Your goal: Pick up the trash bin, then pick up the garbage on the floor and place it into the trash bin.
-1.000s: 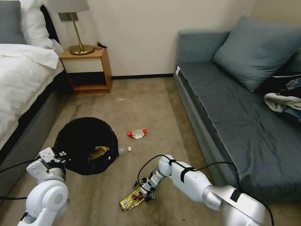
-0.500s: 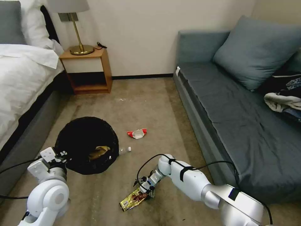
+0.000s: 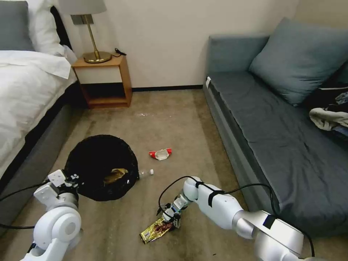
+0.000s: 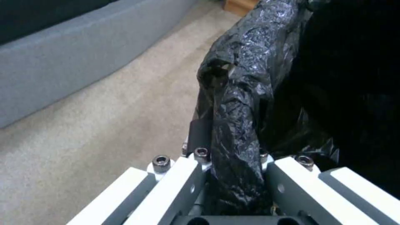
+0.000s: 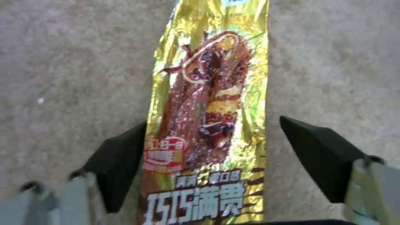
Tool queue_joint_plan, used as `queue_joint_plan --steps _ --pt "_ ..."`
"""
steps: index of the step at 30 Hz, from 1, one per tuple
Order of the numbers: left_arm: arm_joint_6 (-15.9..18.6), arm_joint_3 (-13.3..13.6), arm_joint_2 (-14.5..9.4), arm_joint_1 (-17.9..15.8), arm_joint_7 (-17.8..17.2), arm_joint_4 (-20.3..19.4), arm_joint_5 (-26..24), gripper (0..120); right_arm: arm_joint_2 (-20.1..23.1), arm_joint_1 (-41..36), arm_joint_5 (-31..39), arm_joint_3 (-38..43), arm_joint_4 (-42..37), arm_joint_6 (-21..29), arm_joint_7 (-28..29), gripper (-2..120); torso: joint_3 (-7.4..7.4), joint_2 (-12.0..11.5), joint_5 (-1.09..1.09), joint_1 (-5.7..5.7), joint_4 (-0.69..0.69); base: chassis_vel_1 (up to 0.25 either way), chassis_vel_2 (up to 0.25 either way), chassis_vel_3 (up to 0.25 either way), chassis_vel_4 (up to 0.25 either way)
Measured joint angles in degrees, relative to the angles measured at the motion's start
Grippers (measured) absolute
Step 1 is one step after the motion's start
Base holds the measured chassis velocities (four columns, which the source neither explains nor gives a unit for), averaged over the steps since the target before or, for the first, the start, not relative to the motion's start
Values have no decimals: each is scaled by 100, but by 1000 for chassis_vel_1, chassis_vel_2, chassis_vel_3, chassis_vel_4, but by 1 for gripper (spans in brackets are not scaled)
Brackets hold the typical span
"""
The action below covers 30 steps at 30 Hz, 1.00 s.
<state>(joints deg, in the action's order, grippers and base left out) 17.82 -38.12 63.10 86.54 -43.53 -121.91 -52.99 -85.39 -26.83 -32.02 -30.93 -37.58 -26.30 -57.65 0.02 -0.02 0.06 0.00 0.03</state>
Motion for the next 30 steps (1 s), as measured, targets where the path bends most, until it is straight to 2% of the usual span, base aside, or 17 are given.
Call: queue_joint_plan --steps 2,5,8,10,12,14,16,18,19,22,30 --pt "-1 3 0 -1 0 1 4 2 10 36 111 -51 0 89 -105 76 0 0 0 0 0 0 0 0 0" --pt "-5 8 13 -2 1 1 16 2 40 143 271 -155 1 255 -325 63 0 -1 -9 0 -4 0 0 0 0" --pt "-8 11 23 0 1 1 27 2 52 188 292 -198 -6 281 -372 56 1 -1 -8 0 -4 0 0 0 0" --pt "-9 15 37 5 1 0 39 2 76 250 301 -225 -34 307 -399 45 1 -1 -9 0 -4 0 0 0 0" --pt "-9 19 41 6 1 -2 44 2 81 275 304 -225 -42 308 -404 41 0 -1 -9 0 -4 0 0 0 0" --pt "-13 30 46 8 1 -13 55 2 101 296 323 -223 -58 306 -414 28 0 -1 -6 0 -4 0 0 0 0" --pt "-15 32 46 8 1 -13 57 2 108 296 327 -222 -64 305 -414 27 0 -1 -7 0 -3 0 0 0 0" --pt "-26 41 47 4 1 -17 60 2 145 289 351 -213 -97 301 -414 15 -1 0 -6 0 -4 0 0 0 0" --pt "-26 41 47 4 1 -17 60 2 145 289 351 -213 -97 301 -414 15 -1 0 -6 0 -4 0 0 0 0" --pt "-29 71 46 -18 1 -17 65 2 205 275 393 -196 -152 302 -405 0 -1 0 -6 0 -3 0 0 0 0" --pt "-41 112 48 -64 1 4 77 2 378 293 621 -148 -263 348 -409 0 -1 0 -5 0 -3 0 0 0 0"
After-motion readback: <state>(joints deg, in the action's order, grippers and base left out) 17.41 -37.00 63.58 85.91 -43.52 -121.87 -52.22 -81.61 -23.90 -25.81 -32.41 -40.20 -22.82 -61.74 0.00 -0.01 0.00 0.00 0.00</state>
